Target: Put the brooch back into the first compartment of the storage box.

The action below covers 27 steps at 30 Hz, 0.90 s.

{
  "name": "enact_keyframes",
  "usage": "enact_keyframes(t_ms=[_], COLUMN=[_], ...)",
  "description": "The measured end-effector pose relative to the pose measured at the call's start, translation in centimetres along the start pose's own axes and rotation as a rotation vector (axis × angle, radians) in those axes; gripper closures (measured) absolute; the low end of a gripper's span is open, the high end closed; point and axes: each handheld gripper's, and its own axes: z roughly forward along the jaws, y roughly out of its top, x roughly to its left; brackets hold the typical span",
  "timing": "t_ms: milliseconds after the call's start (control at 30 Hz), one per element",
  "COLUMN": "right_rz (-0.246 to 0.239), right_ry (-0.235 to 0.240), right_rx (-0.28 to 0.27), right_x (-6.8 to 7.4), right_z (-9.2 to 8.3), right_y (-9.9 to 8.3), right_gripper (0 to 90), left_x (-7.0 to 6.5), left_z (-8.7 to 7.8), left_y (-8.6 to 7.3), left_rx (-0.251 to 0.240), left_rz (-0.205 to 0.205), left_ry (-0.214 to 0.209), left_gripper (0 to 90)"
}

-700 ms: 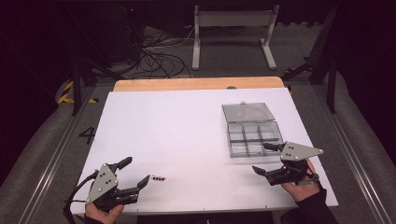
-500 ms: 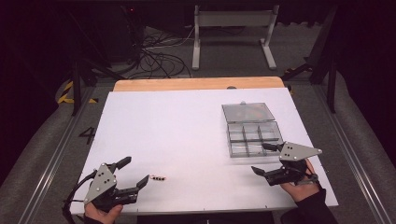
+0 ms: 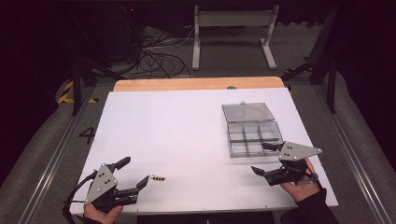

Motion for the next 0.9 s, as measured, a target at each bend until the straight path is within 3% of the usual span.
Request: enact_keyframes(t_ms=[167,400,900], right_rz=[-0.001,-0.006,-0.035], right_ry=[-0.001,0.007,0.067], right_rx=[0.000,0.007,0.013], right_x=[0.0,0.1,0.9], right_z=[-0.1,0.0,1.8], right_y=[0.1,0.3,3.0], right_gripper=[13.7,13.6,13.7], left_x=[0.1,0.0,0.3], left_z=[-0.1,-0.1,-0.3], left_y=[0.0,0.0,0.0], left_rx=[-0.009,-0.007,-0.015], left_rz=[-0.012,0.002,0.002], left_ry=[-0.007,-0.001,-0.018], left_gripper=[18.9,18.9,17.3])
